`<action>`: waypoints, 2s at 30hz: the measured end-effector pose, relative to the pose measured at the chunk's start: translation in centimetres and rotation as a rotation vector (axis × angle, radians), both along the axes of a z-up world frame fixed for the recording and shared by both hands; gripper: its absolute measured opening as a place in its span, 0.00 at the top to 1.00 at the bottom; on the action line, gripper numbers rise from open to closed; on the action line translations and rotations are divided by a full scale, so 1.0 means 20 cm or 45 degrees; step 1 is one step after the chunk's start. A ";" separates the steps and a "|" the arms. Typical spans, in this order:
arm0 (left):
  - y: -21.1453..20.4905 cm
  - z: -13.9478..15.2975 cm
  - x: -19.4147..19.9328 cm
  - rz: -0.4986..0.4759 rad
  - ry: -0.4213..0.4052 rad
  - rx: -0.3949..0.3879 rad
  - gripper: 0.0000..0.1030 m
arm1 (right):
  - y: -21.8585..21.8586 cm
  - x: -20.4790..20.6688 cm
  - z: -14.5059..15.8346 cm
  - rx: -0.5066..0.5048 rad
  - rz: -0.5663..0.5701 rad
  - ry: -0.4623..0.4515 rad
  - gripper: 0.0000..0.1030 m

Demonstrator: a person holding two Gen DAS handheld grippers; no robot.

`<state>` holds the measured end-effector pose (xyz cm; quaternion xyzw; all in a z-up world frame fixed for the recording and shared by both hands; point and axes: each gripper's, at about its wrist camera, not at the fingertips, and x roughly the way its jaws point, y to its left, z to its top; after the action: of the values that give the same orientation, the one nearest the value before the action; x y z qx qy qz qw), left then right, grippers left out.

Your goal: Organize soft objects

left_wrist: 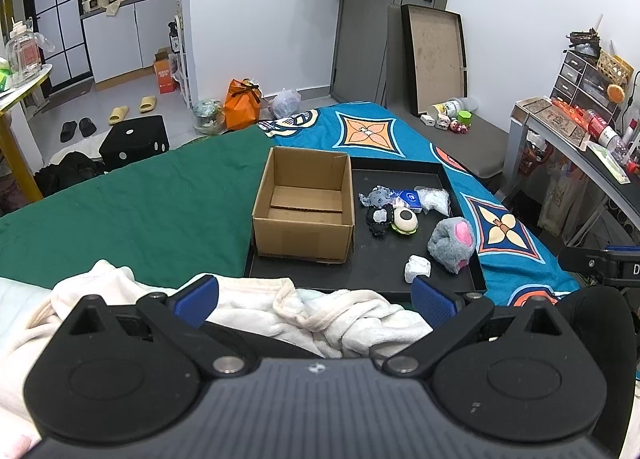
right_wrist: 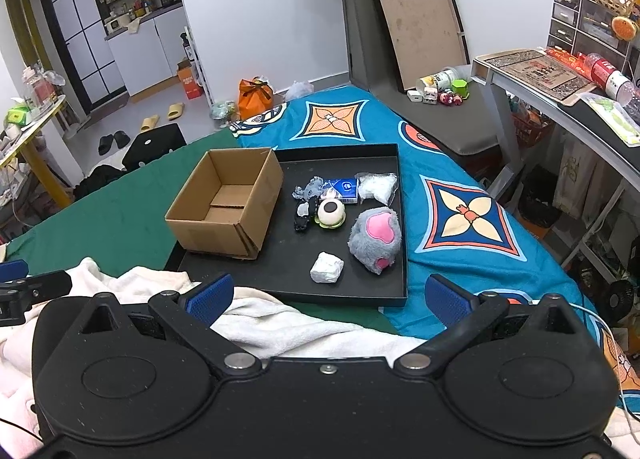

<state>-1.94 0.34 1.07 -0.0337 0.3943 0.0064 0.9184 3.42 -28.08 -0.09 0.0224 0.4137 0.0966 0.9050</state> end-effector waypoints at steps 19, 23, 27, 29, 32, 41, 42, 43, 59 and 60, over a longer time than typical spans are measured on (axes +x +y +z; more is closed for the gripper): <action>0.02 -0.04 0.06 -0.009 0.034 -0.011 0.01 | 0.01 0.06 -0.05 0.000 0.001 0.035 0.00; 0.05 -0.04 0.09 0.024 0.021 -0.032 0.01 | 0.01 0.10 -0.08 -0.006 -0.001 0.042 0.00; 0.07 -0.06 0.13 0.051 0.038 -0.040 0.01 | 0.00 0.14 -0.14 0.009 -0.006 0.077 0.00; 0.08 -0.08 0.15 0.060 0.048 -0.035 0.01 | 0.00 0.17 -0.17 0.011 -0.010 0.096 0.00; 0.10 -0.12 0.19 0.061 0.074 -0.050 0.01 | 0.00 0.21 -0.21 0.013 -0.017 0.115 0.00; 0.13 -0.22 0.32 0.087 0.125 -0.041 0.01 | -0.02 0.34 -0.34 0.047 -0.038 0.139 0.00; 0.14 -0.23 0.34 0.092 0.129 -0.041 0.01 | -0.03 0.35 -0.35 0.051 -0.042 0.140 0.00; 0.14 -0.24 0.35 0.092 0.132 -0.044 0.02 | -0.03 0.37 -0.37 0.056 -0.044 0.143 0.00; 0.20 -0.44 0.63 0.097 0.202 -0.035 0.04 | -0.11 0.61 -0.59 0.155 -0.109 0.195 0.11; 0.20 -0.45 0.64 0.099 0.204 -0.035 0.04 | -0.11 0.62 -0.60 0.156 -0.116 0.198 0.11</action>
<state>10.94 4.40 -7.84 -0.0609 0.4650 0.0392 0.8824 15.87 -30.36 -12.05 0.1038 0.4746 0.0784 0.8705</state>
